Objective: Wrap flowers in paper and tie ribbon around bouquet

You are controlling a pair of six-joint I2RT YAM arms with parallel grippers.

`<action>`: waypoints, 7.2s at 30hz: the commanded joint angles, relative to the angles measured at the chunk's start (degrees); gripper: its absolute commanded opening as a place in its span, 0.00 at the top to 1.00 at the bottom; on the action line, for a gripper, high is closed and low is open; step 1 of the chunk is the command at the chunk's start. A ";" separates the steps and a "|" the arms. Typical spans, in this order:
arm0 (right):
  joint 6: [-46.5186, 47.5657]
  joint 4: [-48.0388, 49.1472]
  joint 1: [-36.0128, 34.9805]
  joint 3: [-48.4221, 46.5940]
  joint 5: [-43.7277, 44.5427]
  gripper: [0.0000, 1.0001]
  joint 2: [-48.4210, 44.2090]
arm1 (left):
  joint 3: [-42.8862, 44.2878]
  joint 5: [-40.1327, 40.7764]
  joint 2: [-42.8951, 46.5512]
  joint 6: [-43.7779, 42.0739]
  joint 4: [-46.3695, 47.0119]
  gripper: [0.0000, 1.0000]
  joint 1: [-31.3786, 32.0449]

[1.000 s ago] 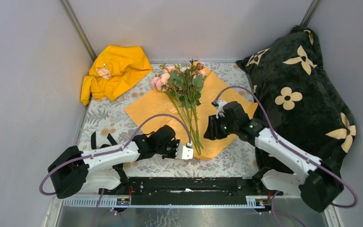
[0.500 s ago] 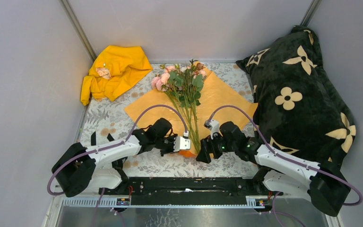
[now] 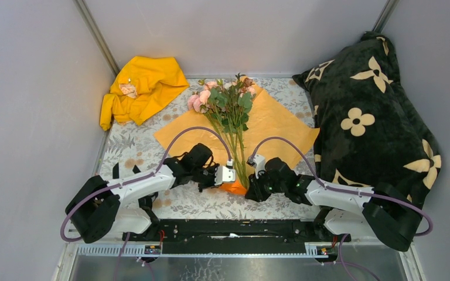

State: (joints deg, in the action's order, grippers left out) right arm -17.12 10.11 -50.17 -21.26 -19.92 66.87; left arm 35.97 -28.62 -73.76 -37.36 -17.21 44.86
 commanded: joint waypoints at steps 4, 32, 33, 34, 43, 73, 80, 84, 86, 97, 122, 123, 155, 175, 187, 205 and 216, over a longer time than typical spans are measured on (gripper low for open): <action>0.82 2.57 -0.48 -2.79 3.09 0.99 1.69 | 6.74 -1.62 -0.77 -2.11 -10.09 0.65 -3.06; 3.59 -9.26 -0.45 -13.94 4.16 1.00 8.56 | 9.16 -7.86 -4.97 4.79 -5.86 0.72 -3.34; 3.56 -9.67 -0.45 -14.07 4.37 0.99 8.34 | 9.28 -7.28 -4.80 5.33 -5.23 0.88 -3.53; 3.59 -10.76 -0.39 -14.34 4.71 0.95 7.98 | 9.19 -6.91 -4.55 6.13 -4.32 0.99 -3.73; 2.77 -16.96 1.91 -14.39 5.90 0.35 -0.68 | 9.10 -3.39 -8.50 16.23 3.46 1.00 -8.49; -3.61 -6.01 6.03 -10.62 0.89 1.00 15.65 | 13.05 14.28 -15.33 7.58 -5.92 0.55 -14.04; -3.99 -13.73 7.84 -12.33 -0.42 1.00 15.87 | 6.54 25.61 -10.88 0.54 -3.73 0.38 -14.50; -3.24 -17.15 8.38 -14.70 -0.44 1.00 16.81 | 7.61 28.33 -8.53 -0.97 -4.17 0.37 -17.69; -2.82 -18.51 8.84 -16.07 -0.57 1.00 17.41 | 9.41 30.22 -6.84 -1.13 -6.53 0.38 -17.96; -3.68 -20.46 11.35 -19.55 -4.59 1.00 21.94 | 11.06 5.90 6.78 -3.79 -22.01 0.67 3.53; -2.46 -21.20 12.55 -18.56 -4.71 1.00 21.99 | -3.70 20.78 -3.31 -11.49 -12.78 0.95 -6.28; -2.47 -21.32 12.53 -18.56 -4.69 1.00 21.99 | -3.59 19.76 -2.35 -12.37 -14.60 0.95 -7.30; -7.55 -29.16 12.55 -23.11 8.99 0.73 17.49 | 9.92 6.01 -17.05 18.11 0.88 0.66 -2.87; -52.78 -28.11 -4.73 -10.18 31.47 0.25 2.19 | 11.29 9.18 -17.37 19.78 -0.98 0.69 -2.93; -58.02 -24.14 -5.29 -8.41 41.33 0.44 11.45 | 11.24 8.39 -17.00 20.29 -0.09 0.69 -2.95; -48.18 -34.50 -5.29 -12.54 49.19 1.00 9.93 | 15.61 2.05 -14.76 15.39 -8.11 0.61 -2.78; -34.25 -47.06 -5.37 -25.03 51.61 1.00 19.59 | 27.13 -6.23 -19.85 22.43 -6.98 0.58 -1.30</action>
State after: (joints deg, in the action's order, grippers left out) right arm -57.47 -28.93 -55.20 -42.52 27.44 84.86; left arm 61.82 -29.02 -90.17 -19.51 -26.00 43.55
